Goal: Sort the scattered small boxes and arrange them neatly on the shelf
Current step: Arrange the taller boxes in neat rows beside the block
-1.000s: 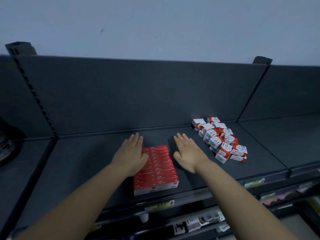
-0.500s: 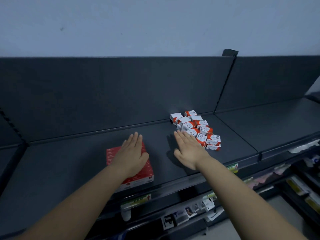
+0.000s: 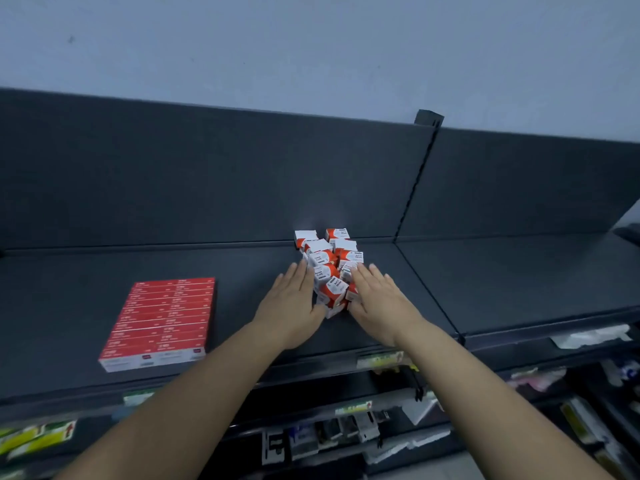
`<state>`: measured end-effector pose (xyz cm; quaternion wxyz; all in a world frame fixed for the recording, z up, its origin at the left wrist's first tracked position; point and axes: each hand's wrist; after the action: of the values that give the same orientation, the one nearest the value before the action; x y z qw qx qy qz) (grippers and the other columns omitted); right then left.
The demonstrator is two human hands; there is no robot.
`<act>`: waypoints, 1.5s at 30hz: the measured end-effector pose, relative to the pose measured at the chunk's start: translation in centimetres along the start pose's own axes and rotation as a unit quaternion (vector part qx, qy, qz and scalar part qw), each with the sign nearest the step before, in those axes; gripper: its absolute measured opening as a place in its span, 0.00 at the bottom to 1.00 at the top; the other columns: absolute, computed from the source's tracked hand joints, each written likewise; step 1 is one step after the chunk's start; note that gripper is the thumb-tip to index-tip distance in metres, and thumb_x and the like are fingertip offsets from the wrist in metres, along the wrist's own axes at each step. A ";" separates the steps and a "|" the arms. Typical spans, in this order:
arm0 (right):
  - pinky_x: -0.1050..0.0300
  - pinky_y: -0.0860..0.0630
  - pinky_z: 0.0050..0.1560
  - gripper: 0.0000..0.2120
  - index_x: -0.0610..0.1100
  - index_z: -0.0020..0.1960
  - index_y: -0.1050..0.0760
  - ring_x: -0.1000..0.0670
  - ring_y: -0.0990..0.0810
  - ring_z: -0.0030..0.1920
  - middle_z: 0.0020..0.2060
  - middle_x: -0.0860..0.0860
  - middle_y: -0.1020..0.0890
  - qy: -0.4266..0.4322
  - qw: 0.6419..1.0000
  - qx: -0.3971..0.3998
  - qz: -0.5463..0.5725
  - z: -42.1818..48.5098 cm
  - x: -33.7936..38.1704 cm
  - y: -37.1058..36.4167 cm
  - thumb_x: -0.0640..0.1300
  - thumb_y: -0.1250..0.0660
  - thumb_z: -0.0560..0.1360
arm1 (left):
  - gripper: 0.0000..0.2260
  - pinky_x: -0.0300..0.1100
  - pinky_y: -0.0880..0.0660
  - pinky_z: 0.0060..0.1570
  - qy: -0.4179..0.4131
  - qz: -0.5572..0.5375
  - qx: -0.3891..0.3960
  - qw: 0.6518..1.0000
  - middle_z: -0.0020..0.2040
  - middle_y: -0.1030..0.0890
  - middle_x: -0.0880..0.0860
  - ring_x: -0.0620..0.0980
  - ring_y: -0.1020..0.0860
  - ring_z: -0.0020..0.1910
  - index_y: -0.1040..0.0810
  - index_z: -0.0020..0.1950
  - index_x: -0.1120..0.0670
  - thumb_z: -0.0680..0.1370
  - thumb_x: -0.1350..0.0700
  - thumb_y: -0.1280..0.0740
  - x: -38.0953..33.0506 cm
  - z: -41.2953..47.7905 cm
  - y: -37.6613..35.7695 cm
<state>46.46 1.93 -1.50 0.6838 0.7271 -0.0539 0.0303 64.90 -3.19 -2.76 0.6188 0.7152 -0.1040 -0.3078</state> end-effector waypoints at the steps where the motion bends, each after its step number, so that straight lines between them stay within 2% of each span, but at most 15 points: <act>1: 0.50 0.57 0.79 0.30 0.44 0.80 0.57 0.50 0.58 0.79 0.80 0.50 0.53 0.003 1.000 -0.002 0.005 -0.2 -0.8 -0.1 0.52 0.51 0.82 | 0.31 0.48 0.59 0.78 0.003 0.001 0.002 1.000 0.80 0.62 0.54 0.50 0.62 0.79 0.61 0.79 0.56 0.82 0.47 0.51 -0.7 0.1 -0.3; 17: 0.51 0.59 0.78 0.31 0.43 0.80 0.59 0.49 0.60 0.79 0.80 0.49 0.56 -0.004 0.999 0.016 0.039 1.7 -5.6 -1.7 0.55 0.53 0.83 | 0.30 0.48 0.59 0.78 0.001 0.004 0.018 1.000 0.80 0.62 0.53 0.50 0.63 0.78 0.60 0.80 0.56 0.82 0.46 0.51 -1.7 3.6 -1.7; 20: 0.51 0.56 0.77 0.33 0.45 0.80 0.55 0.48 0.56 0.79 0.80 0.49 0.52 0.004 0.999 0.004 0.051 2.1 -5.9 -2.8 0.59 0.49 0.82 | 0.30 0.46 0.61 0.77 -0.020 -0.009 0.039 0.999 0.80 0.62 0.52 0.49 0.62 0.78 0.60 0.80 0.56 0.83 0.48 0.50 -1.5 4.0 -2.8; 23: 0.52 0.46 0.76 0.34 0.46 0.80 0.50 0.46 0.45 0.78 0.78 0.49 0.44 0.024 0.996 0.000 0.081 2.2 -6.2 -4.1 0.57 0.41 0.81 | 0.29 0.43 0.61 0.75 -0.032 -0.049 0.036 0.998 0.80 0.60 0.51 0.47 0.61 0.78 0.59 0.80 0.55 0.83 0.50 0.49 -1.3 4.0 -4.0; 26: 0.53 0.30 0.65 0.30 0.47 0.77 0.44 0.47 0.30 0.68 0.73 0.49 0.35 0.021 0.990 -0.017 0.138 2.5 -6.4 -4.7 0.52 0.36 0.80 | 0.29 0.40 0.53 0.76 -0.029 -0.104 -0.047 0.993 0.81 0.56 0.49 0.46 0.55 0.79 0.50 0.80 0.54 0.83 0.48 0.43 -1.3 4.0 -5.4; 30: 0.54 0.28 0.61 0.27 0.47 0.75 0.40 0.48 0.27 0.64 0.69 0.50 0.33 0.029 0.982 -0.034 0.183 3.0 -7.1 -5.3 0.48 0.35 0.80 | 0.27 0.49 0.37 0.71 0.043 -0.075 -0.129 0.988 0.75 0.46 0.52 0.52 0.42 0.71 0.39 0.76 0.48 0.79 0.45 0.35 -1.8 4.3 -6.9; 32: 0.54 0.28 0.61 0.25 0.47 0.74 0.39 0.47 0.27 0.64 0.69 0.49 0.33 0.033 0.983 -0.035 0.179 3.5 -7.4 -5.3 0.47 0.35 0.80 | 0.25 0.49 0.31 0.66 0.070 -0.092 -0.141 0.983 0.68 0.37 0.53 0.53 0.35 0.66 0.35 0.74 0.47 0.79 0.47 0.33 -1.9 4.6 -7.5; 34: 0.53 0.27 0.59 0.24 0.47 0.73 0.38 0.47 0.27 0.64 0.69 0.49 0.32 0.034 0.984 -0.036 0.173 3.9 -7.8 -5.3 0.46 0.36 0.80 | 0.24 0.46 0.29 0.63 0.080 -0.135 -0.133 0.979 0.65 0.34 0.52 0.52 0.30 0.63 0.36 0.75 0.47 0.80 0.50 0.35 -1.9 4.8 -7.9; 37: 0.54 0.26 0.56 0.21 0.47 0.70 0.35 0.48 0.26 0.61 0.66 0.50 0.29 0.045 0.983 -0.045 0.175 4.7 -8.3 -4.9 0.46 0.34 0.79 | 0.24 0.44 0.31 0.63 0.086 -0.111 -0.139 0.980 0.65 0.32 0.50 0.52 0.31 0.63 0.37 0.76 0.46 0.81 0.56 0.37 -1.6 5.2 -7.9; 39: 0.54 0.27 0.57 0.21 0.48 0.68 0.33 0.49 0.27 0.61 0.64 0.51 0.26 0.053 0.978 -0.050 0.193 5.1 -8.6 -4.7 0.46 0.31 0.77 | 0.23 0.44 0.34 0.61 0.092 -0.093 -0.153 0.980 0.65 0.30 0.48 0.52 0.33 0.63 0.34 0.74 0.45 0.80 0.57 0.36 -1.6 5.4 -7.7; 42: 0.53 0.29 0.61 0.22 0.51 0.64 0.30 0.52 0.27 0.61 0.60 0.55 0.23 0.056 0.970 -0.061 0.230 5.2 -9.3 -4.3 0.47 0.27 0.74 | 0.20 0.43 0.40 0.56 0.091 -0.131 -0.173 0.972 0.65 0.29 0.43 0.48 0.34 0.64 0.29 0.69 0.42 0.79 0.57 0.34 -1.8 5.4 -7.3; 45: 0.55 0.29 0.59 0.21 0.54 0.60 0.29 0.56 0.26 0.58 0.56 0.59 0.22 0.052 0.958 -0.071 0.274 4.8 -10.1 -4.2 0.44 0.25 0.72 | 0.19 0.38 0.43 0.53 0.052 -0.160 -0.204 0.964 0.64 0.30 0.37 0.43 0.34 0.63 0.26 0.66 0.41 0.78 0.58 0.32 -2.1 4.8 -7.7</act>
<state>36.80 -2.24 -7.10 0.7012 0.6313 -0.2170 0.2502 58.69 -4.38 -9.59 0.6985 0.5966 0.1095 -0.3798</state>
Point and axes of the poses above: each hand's wrist, its own z-axis towards the middle knuckle, its own y-axis out of the back of the hand, x = y × z
